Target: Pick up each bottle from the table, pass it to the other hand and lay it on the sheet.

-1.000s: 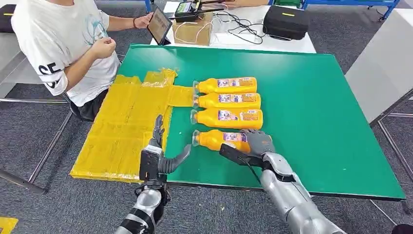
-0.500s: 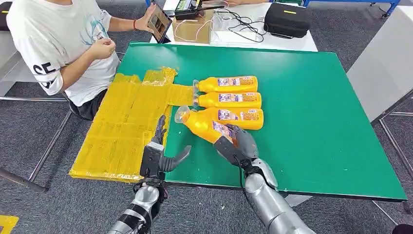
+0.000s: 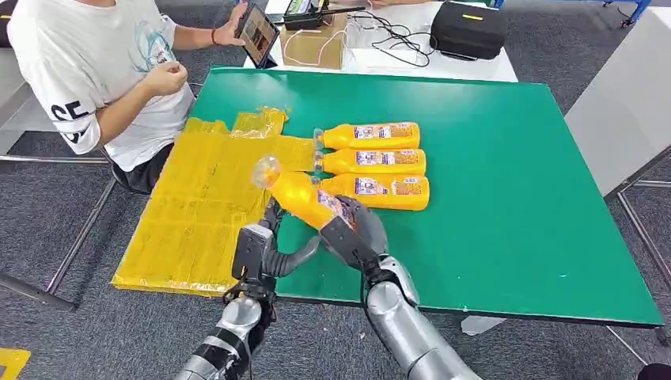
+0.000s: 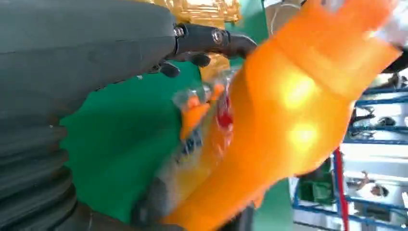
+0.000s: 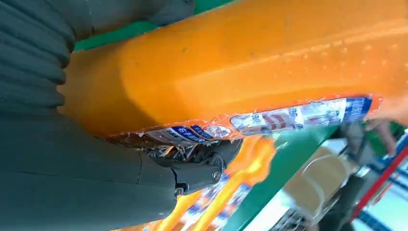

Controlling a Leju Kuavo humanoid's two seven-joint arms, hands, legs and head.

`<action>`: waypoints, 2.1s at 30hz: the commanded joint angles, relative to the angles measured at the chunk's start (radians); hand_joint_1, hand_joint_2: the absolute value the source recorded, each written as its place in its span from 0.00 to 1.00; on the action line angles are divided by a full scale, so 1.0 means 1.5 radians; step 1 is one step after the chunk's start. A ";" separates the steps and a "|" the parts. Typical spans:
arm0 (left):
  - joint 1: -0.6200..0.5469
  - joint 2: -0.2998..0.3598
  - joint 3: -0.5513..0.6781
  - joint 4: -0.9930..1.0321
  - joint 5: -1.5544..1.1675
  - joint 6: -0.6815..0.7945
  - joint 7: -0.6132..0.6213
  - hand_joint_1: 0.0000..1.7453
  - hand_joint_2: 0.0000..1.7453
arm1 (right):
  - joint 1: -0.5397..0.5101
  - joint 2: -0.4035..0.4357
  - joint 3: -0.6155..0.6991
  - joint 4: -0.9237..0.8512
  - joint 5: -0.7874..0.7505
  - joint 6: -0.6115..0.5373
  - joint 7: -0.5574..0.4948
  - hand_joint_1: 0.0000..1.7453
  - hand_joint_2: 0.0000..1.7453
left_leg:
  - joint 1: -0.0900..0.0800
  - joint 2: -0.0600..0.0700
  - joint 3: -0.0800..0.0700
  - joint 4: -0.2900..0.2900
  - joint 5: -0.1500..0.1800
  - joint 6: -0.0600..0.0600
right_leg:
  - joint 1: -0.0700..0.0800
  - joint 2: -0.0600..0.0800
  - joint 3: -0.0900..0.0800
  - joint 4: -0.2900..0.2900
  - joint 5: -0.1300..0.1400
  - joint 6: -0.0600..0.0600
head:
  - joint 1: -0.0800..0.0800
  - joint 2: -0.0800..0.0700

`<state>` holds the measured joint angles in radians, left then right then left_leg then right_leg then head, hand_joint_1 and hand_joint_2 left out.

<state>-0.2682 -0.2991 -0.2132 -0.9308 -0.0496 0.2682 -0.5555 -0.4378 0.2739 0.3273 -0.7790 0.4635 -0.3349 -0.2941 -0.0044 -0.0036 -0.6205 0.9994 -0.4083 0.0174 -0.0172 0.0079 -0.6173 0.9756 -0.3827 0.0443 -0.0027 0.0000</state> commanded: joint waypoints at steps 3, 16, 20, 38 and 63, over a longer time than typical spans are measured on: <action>-0.027 0.008 -0.033 -0.008 0.041 -0.033 0.019 0.00 1.00 | -0.041 0.035 0.069 0.105 -0.018 0.021 -0.011 1.00 1.00 | 0.001 0.001 0.002 0.000 -0.002 -0.001 | 0.001 0.000 0.003 0.000 -0.001 -0.001 | 0.000 0.000; -0.030 0.009 -0.036 -0.003 0.053 -0.042 0.019 0.00 1.00 | -0.042 0.039 0.090 0.128 -0.021 0.036 -0.010 1.00 1.00 | 0.000 0.000 0.002 0.000 -0.001 -0.001 | 0.001 -0.001 0.002 0.000 -0.001 -0.001 | 0.000 0.000; -0.029 0.009 -0.035 -0.003 0.057 -0.042 0.018 0.00 1.00 | -0.041 0.039 0.098 0.131 -0.021 0.045 -0.011 1.00 1.00 | 0.001 -0.001 0.001 0.000 -0.001 -0.001 | 0.001 -0.002 0.002 0.000 -0.001 -0.001 | 0.000 0.000; -0.079 0.056 0.041 0.066 0.024 0.053 -0.030 1.00 1.00 | -0.010 -0.012 0.081 0.019 -0.101 0.004 -0.021 0.00 1.00 | 0.001 -0.001 0.001 0.000 0.000 -0.001 | 0.001 -0.002 0.001 0.000 -0.001 -0.001 | 0.000 0.000; -0.230 0.235 0.008 0.304 -0.623 0.287 0.161 1.00 1.00 | 0.014 -0.064 -0.003 -0.100 -0.108 0.035 -0.035 0.00 1.00 | 0.000 0.000 0.000 0.000 0.001 -0.001 | 0.000 -0.001 0.000 0.000 0.000 -0.001 | 0.000 0.000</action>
<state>-0.4756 -0.0797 -0.1205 -0.7697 -0.6301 0.6619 -0.4584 -0.3931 0.2159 0.3681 -0.9278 0.3040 -0.3197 -0.3384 -0.0041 -0.0038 -0.6218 0.9994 -0.4069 0.0166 -0.0170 0.0069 -0.6190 0.9765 -0.3825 0.0441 -0.0031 0.0000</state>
